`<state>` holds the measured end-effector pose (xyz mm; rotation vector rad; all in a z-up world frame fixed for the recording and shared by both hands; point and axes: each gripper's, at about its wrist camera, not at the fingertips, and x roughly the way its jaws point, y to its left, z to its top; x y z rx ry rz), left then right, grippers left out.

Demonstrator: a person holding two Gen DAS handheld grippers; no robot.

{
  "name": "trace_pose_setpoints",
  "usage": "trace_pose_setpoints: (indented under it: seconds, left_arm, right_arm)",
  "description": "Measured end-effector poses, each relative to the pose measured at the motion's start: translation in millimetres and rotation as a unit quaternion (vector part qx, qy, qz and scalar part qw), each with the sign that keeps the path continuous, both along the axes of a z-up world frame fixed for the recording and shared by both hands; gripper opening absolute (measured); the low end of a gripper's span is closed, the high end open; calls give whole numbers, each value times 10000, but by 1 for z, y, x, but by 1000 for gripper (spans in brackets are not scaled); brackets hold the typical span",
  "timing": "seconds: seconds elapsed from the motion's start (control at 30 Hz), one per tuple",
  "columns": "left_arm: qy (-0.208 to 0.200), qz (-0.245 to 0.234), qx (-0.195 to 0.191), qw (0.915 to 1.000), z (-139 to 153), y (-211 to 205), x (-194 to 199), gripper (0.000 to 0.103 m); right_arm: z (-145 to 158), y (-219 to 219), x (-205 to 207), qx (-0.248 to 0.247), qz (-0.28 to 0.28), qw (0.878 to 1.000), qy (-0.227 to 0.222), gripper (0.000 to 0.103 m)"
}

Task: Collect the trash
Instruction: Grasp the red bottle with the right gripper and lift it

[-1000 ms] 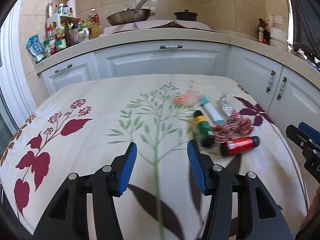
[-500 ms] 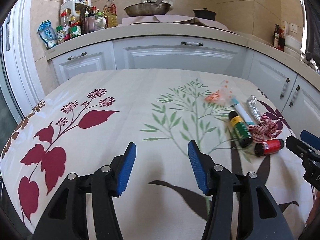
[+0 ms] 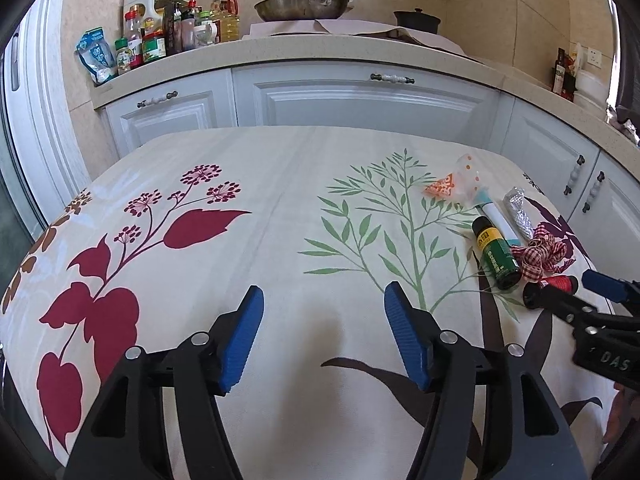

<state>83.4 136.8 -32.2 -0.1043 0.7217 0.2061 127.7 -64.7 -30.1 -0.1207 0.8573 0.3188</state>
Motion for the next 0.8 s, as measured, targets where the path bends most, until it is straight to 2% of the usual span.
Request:
trace_pose_setpoints:
  seconds: [0.1,0.17,0.2,0.5,0.8]
  left_arm:
    - [8,-29,-28,10000,0,-2,0,62]
    - [8,-55,-32,10000,0,-4,0,62]
    - [13,-69,-33,10000,0,-5,0,62]
    - [-22,-215,-66,9997,4,-17,2,63]
    - [-49,-587,-40,9983,8,-49,7,63]
  right_arm:
    - [-3,-1,2,8,-20,10000,56,81]
    - [-3,0,2,28,8,10000,61,73]
    - [-3,0,2,2,28,10000,58,72]
    - [4,-4,-5,17,39,9998,-180,72]
    - [9,-30,-13,-29,-142,9992,-378,72]
